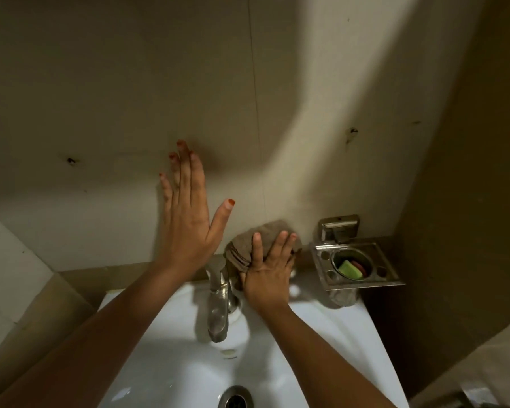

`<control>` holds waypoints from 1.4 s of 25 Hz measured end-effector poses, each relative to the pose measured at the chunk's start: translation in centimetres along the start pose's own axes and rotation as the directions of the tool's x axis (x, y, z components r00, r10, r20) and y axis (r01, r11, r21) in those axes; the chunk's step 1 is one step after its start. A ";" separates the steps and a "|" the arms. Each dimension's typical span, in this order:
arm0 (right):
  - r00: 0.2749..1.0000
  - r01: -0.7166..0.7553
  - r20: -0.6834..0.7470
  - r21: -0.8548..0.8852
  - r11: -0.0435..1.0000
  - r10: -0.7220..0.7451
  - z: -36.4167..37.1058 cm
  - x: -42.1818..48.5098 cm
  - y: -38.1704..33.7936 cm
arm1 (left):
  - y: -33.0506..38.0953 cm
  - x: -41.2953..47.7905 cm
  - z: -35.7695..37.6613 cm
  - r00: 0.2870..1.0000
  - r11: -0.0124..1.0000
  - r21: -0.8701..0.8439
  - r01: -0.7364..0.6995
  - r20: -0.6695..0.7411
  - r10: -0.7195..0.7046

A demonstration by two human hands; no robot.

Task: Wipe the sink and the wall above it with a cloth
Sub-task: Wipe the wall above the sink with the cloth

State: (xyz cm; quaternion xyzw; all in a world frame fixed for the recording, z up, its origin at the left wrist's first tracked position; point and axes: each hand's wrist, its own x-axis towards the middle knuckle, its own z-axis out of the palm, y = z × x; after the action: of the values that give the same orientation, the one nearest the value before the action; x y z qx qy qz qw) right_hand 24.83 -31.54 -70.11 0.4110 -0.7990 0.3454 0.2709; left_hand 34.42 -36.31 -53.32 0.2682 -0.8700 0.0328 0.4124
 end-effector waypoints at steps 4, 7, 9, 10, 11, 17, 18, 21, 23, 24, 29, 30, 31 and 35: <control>0.997 -0.069 -0.017 0.030 0.997 0.069 -1.2 1.1 -1.7 | -0.9 -0.2 -0.8 1.000 1.000 0.023 -0.004 0.025 0.004; 0.984 -0.143 -0.069 0.216 0.966 0.162 -4.6 6.4 -4.2 | 0.9 1.5 -1.3 0.997 0.997 0.018 -0.071 -0.005 0.071; 0.968 -0.202 -0.076 0.340 0.918 0.241 -6.9 9.1 -3.9 | 2.7 2.9 -1.4 0.995 0.995 -0.012 -0.097 -0.033 0.097; 0.956 -0.225 -0.094 0.369 0.902 0.277 -8.0 9.8 -3.2 | 3.7 3.5 -1.5 0.993 0.994 -0.019 -0.112 -0.039 0.111; 0.941 -0.252 -0.123 0.372 0.893 0.316 -8.7 10.2 -2.2 | 4.5 4.0 -1.4 0.991 0.991 -0.017 -0.130 -0.039 0.129; 0.937 -0.244 -0.216 0.167 0.955 0.276 -12.4 13.2 4.0 | 7.2 6.6 -1.8 0.992 0.992 0.026 -0.123 -0.026 0.124; 0.950 -0.195 -0.220 0.140 0.971 0.223 -13.2 14.1 4.2 | 7.2 7.0 -2.0 0.994 0.994 0.024 -0.107 -0.036 0.107; 0.959 -0.081 -0.260 0.126 0.989 0.111 -16.0 17.3 3.2 | 6.0 7.3 -3.0 0.997 0.999 0.010 -0.048 -0.062 0.049; 0.951 -0.004 -0.307 0.090 0.996 0.031 -17.5 19.2 1.5 | 4.6 7.1 -3.9 0.996 1.000 0.011 -0.026 -0.086 0.027; 0.943 0.032 -0.332 0.062 0.998 -0.010 -18.1 20.1 0.4 | 3.8 7.0 -4.4 0.995 1.000 0.015 -0.020 -0.095 0.022; 0.923 0.099 -0.363 -0.093 0.991 -0.127 -17.2 22.7 -7.5 | -1.8 6.4 -7.8 0.982 0.997 0.031 0.068 -0.181 -0.061; 0.909 0.121 -0.386 -0.111 0.986 -0.155 -16.5 22.9 -9.4 | -3.0 6.3 -8.5 0.977 0.996 0.012 0.085 -0.196 -0.081; 0.891 0.144 -0.414 -0.132 0.981 -0.186 -15.7 23.0 -10.9 | -4.0 6.3 -9.1 0.974 0.995 -0.019 0.095 -0.206 -0.097; 0.828 0.267 -0.453 -0.201 0.943 -0.331 -12.9 22.5 -18.3 | -9.2 5.3 -12.1 0.948 0.982 -0.135 0.131 -0.272 -0.164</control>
State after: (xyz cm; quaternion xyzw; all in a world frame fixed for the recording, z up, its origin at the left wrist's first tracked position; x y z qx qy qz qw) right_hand 30.57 -39.86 -40.08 0.4139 -0.6527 0.3376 0.5372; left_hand 44.65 -43.13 -42.95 0.3010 -0.7802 -0.0104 0.5482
